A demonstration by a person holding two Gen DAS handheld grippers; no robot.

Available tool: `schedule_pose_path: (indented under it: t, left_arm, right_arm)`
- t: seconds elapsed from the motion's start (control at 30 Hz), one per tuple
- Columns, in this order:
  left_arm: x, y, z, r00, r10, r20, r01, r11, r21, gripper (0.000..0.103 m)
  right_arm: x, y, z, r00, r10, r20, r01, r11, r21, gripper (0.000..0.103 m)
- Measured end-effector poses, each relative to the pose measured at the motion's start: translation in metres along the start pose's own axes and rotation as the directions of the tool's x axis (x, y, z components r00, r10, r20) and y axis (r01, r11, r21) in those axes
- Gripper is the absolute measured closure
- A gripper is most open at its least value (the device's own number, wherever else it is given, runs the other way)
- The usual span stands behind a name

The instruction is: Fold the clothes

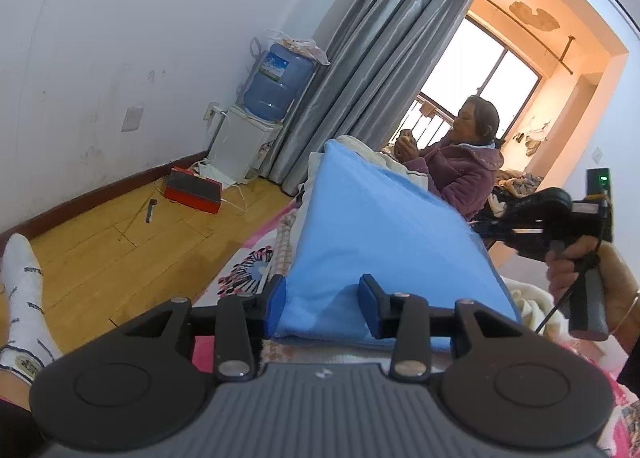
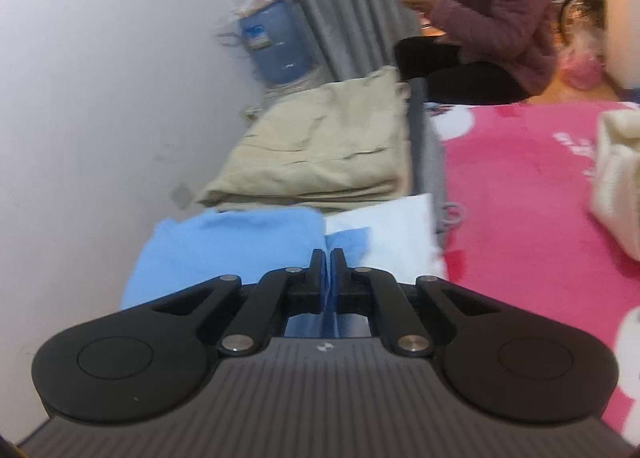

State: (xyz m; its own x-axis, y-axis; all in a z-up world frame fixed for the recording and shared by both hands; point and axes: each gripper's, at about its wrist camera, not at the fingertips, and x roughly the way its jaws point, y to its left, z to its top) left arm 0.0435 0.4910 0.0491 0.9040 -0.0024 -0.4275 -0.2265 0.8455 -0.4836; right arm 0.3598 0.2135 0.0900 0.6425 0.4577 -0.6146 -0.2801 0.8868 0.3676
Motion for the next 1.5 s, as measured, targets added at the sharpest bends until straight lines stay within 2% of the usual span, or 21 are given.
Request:
schedule_pose_path:
  t: [0.03, 0.13, 0.17, 0.2, 0.27, 0.4, 0.53, 0.63, 0.67, 0.7, 0.77, 0.8, 0.97, 1.13, 1.33, 1.43, 1.47, 1.5]
  left_arm:
    - [0.000, 0.000, 0.000, 1.000, 0.001, 0.001, -0.001, 1.000, 0.001, 0.062]
    - [0.002, 0.001, 0.000, 1.000, 0.000, 0.002, 0.000, 1.000, -0.006, 0.062]
    - [0.002, 0.002, 0.000, 1.000, -0.001, 0.002, 0.001, 1.000, -0.010, 0.062]
    - [0.003, 0.002, 0.000, 1.000, 0.002, 0.004, -0.002, 1.000, -0.009, 0.061]
    - [0.004, 0.002, 0.000, 1.000, 0.003, 0.007, -0.003, 1.000, -0.008, 0.061]
    - [0.004, 0.001, -0.002, 1.000, 0.005, 0.013, -0.005, 1.000, -0.002, 0.060]
    - [0.005, 0.000, -0.002, 1.000, 0.007, 0.016, -0.007, 1.000, 0.000, 0.060]
    - [0.006, 0.000, -0.001, 1.000, 0.009, 0.020, -0.009, 1.000, 0.001, 0.059]
    - [0.006, 0.000, 0.000, 1.000, 0.010, 0.022, -0.010, 1.000, 0.001, 0.059]
    - [0.007, -0.001, 0.000, 1.000, 0.011, 0.024, -0.011, 1.000, 0.002, 0.058]
    - [0.007, -0.001, 0.001, 1.000, 0.013, 0.027, -0.013, 1.000, 0.002, 0.058]
    - [0.008, -0.001, 0.002, 0.999, 0.014, 0.028, -0.014, 1.000, 0.002, 0.057]
    - [0.009, -0.002, 0.004, 0.999, 0.019, 0.036, -0.019, 1.000, 0.004, 0.058]
    - [0.013, -0.007, 0.006, 0.998, 0.035, 0.052, -0.036, 0.999, 0.033, 0.057]
    - [0.018, -0.013, 0.006, 0.996, 0.056, 0.071, -0.062, 0.995, 0.077, 0.056]
    - [0.018, -0.014, 0.007, 0.995, 0.069, 0.072, -0.076, 0.993, 0.093, 0.056]
    - [0.018, -0.014, 0.007, 0.995, 0.074, 0.072, -0.081, 0.992, 0.096, 0.056]
    - [0.018, -0.014, 0.007, 0.995, 0.077, 0.071, -0.083, 0.992, 0.095, 0.056]
  right_arm:
    - [-0.002, -0.005, 0.000, 1.000, -0.008, 0.014, 0.008, 1.000, 0.028, 0.098]
    - [-0.008, -0.031, 0.002, 0.996, 0.086, -0.003, -0.084, 0.982, 0.172, 0.096]
    - [-0.007, -0.037, 0.002, 0.993, 0.117, -0.021, -0.111, 0.973, 0.201, 0.092]
    - [-0.007, -0.042, 0.001, 0.989, 0.144, -0.031, -0.134, 0.966, 0.223, 0.083]
    - [-0.003, -0.044, 0.001, 0.984, 0.171, -0.052, -0.155, 0.961, 0.228, 0.071]
    - [0.007, -0.038, 0.002, 0.975, 0.196, -0.105, -0.172, 0.964, 0.204, 0.062]
    - [0.015, -0.022, 0.006, 0.965, 0.215, -0.151, -0.193, 0.970, 0.145, 0.062]
    - [0.025, -0.006, 0.008, 0.972, 0.149, -0.180, -0.137, 0.988, 0.073, 0.065]
    - [0.029, -0.003, 0.008, 0.974, 0.124, -0.191, -0.115, 0.992, 0.055, 0.073]
    - [0.032, 0.000, 0.008, 0.974, 0.113, -0.198, -0.105, 0.993, 0.050, 0.087]
    - [0.031, 0.005, 0.009, 0.977, 0.097, -0.192, -0.090, 0.995, 0.047, 0.092]
    - [0.025, 0.009, 0.010, 0.981, 0.106, -0.163, -0.101, 0.994, 0.035, 0.093]
    - [0.003, 0.021, 0.024, 0.988, 0.143, -0.051, -0.142, 0.990, 0.017, 0.094]
    - [0.016, 0.017, 0.029, 0.992, 0.116, -0.040, -0.114, 0.993, 0.042, 0.094]
    - [0.037, 0.003, 0.016, 0.995, 0.092, -0.038, -0.089, 0.993, 0.079, 0.094]
    - [0.046, -0.011, 0.008, 0.993, 0.090, -0.080, -0.080, 0.990, 0.117, 0.089]
    - [0.046, -0.018, 0.008, 0.991, 0.099, -0.087, -0.086, 0.986, 0.142, 0.082]
    - [0.038, -0.026, 0.008, 0.991, 0.115, -0.070, -0.101, 0.979, 0.175, 0.079]
